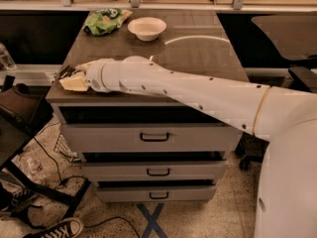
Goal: Move rxbar chocolate near paper bowl
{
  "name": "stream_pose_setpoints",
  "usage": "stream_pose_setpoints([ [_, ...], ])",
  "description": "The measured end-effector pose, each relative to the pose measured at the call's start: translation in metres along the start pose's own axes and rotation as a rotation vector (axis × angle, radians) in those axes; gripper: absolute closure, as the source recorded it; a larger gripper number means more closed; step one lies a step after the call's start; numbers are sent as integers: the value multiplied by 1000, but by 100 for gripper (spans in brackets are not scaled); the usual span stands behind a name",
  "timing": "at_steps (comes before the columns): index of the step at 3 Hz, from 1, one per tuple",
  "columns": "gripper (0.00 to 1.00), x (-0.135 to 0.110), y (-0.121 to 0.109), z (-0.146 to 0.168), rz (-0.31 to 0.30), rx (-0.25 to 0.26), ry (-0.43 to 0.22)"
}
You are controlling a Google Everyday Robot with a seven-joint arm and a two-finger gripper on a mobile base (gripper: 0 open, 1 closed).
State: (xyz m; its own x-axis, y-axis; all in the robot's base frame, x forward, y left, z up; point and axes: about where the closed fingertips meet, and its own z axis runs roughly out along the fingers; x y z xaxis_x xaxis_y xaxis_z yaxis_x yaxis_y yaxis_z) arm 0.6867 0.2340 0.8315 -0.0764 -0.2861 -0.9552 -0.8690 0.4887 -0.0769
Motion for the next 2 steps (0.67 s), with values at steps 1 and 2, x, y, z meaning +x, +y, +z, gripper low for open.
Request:
stream_pose_setpoints([
  [1, 10, 0, 0, 0, 0, 0, 0],
  [2, 0, -2, 2, -2, 7, -11, -1],
])
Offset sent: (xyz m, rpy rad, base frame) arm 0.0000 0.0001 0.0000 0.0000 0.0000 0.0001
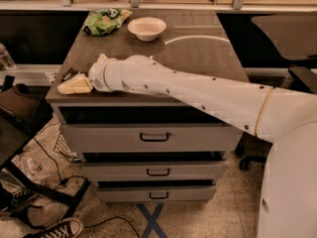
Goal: Move rxbar chocolate near paper bowl
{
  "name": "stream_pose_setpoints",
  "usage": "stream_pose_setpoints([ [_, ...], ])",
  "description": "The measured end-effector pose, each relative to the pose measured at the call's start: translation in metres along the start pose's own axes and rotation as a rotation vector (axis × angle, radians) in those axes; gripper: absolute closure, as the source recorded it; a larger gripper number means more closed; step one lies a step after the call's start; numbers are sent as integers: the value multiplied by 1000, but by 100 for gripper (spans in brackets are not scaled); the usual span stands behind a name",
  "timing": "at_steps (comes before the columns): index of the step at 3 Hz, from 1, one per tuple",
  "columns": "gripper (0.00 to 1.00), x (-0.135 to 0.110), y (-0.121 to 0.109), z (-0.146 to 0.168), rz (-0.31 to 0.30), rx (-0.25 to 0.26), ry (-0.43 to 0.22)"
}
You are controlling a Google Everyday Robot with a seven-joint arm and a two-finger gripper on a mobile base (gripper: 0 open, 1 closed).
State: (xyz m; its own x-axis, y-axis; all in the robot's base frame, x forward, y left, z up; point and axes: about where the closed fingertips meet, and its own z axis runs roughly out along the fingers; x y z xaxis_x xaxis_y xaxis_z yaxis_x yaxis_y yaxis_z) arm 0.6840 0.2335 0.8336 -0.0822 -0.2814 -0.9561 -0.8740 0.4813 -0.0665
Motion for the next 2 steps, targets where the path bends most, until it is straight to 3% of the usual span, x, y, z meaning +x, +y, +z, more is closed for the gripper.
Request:
stream_pose_setpoints([
  [1, 0, -16, 8, -38, -9, -14, 2],
  [2, 0, -5, 6, -31, -2, -23, 13],
])
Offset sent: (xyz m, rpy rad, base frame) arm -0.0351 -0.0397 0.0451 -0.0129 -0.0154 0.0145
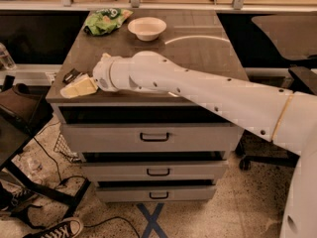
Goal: Move rxbar chocolate near paper bowl
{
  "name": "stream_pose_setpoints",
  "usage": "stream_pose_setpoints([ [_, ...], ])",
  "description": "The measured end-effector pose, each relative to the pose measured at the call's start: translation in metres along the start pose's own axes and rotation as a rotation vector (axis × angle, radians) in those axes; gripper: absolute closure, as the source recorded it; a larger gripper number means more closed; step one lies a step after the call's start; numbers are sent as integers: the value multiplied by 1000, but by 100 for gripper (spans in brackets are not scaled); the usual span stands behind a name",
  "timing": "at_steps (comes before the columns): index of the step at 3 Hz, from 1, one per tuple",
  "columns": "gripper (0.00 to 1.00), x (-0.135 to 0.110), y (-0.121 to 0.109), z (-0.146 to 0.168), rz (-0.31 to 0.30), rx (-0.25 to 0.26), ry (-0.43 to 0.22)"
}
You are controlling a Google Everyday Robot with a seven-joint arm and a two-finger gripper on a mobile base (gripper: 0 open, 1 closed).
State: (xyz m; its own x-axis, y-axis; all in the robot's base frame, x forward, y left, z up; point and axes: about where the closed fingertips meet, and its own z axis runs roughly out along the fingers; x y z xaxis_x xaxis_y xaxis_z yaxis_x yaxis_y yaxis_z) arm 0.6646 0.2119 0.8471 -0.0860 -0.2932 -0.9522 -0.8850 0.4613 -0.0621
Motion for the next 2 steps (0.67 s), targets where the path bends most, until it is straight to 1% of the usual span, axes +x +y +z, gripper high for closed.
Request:
stream_pose_setpoints([
  [1, 16, 14, -4, 5, 13, 2, 15],
  [2, 39, 13, -2, 6, 12, -1, 14],
])
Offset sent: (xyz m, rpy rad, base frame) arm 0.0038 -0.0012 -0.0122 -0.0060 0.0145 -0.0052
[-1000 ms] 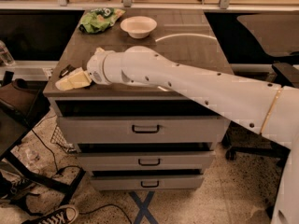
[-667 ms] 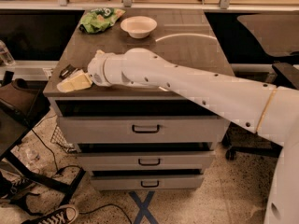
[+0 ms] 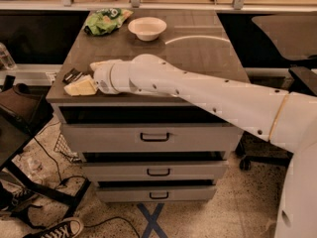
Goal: Move rxbar chocolate near paper bowl
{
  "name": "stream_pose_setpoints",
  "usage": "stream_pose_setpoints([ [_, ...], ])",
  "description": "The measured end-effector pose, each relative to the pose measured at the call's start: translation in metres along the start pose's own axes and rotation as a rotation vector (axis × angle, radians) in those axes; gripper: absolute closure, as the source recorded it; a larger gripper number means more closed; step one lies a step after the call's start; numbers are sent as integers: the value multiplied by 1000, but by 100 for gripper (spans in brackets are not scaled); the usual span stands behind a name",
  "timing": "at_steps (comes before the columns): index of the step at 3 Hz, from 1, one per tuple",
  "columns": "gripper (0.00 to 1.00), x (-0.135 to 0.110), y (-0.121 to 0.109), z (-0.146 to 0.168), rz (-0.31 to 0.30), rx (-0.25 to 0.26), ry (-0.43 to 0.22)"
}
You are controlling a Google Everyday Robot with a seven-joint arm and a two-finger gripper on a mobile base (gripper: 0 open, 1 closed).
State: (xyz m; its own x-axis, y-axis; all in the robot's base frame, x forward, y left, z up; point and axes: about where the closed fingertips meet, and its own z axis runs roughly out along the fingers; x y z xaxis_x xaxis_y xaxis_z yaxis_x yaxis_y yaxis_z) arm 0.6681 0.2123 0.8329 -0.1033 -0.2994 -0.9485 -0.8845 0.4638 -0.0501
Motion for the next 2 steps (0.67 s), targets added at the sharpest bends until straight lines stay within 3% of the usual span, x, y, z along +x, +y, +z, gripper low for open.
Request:
stream_pose_setpoints([
  [2, 86, 0, 3, 2, -1, -6, 0],
])
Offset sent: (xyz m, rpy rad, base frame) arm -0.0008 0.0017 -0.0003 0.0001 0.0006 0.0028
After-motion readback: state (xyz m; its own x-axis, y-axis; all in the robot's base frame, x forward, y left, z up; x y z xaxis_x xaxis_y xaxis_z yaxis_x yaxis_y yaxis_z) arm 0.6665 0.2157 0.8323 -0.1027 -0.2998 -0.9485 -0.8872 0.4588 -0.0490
